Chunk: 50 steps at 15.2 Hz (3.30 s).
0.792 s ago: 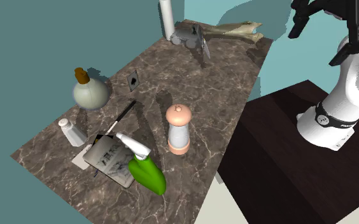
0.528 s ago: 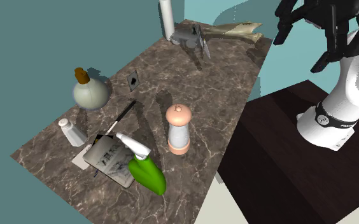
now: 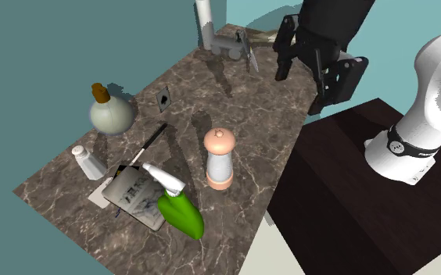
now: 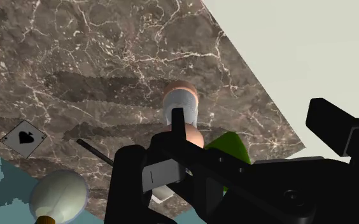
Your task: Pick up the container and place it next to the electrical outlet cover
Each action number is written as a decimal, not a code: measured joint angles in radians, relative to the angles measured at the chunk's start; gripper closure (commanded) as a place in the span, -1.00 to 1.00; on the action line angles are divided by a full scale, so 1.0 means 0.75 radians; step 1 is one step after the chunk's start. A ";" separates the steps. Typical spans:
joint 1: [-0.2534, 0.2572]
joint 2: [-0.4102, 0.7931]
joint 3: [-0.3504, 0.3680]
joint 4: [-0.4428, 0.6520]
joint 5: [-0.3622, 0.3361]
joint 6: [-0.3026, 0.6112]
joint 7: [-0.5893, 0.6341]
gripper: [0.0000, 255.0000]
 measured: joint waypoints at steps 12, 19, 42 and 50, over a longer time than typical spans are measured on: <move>-0.008 0.611 -0.072 0.358 0.054 0.249 -0.176 -1.00; -0.017 0.700 -0.077 0.333 0.068 0.364 -0.198 -1.00; -0.016 0.689 -0.076 0.365 0.066 0.320 -0.197 1.00; -0.015 0.638 -0.077 0.451 0.059 0.185 -0.200 1.00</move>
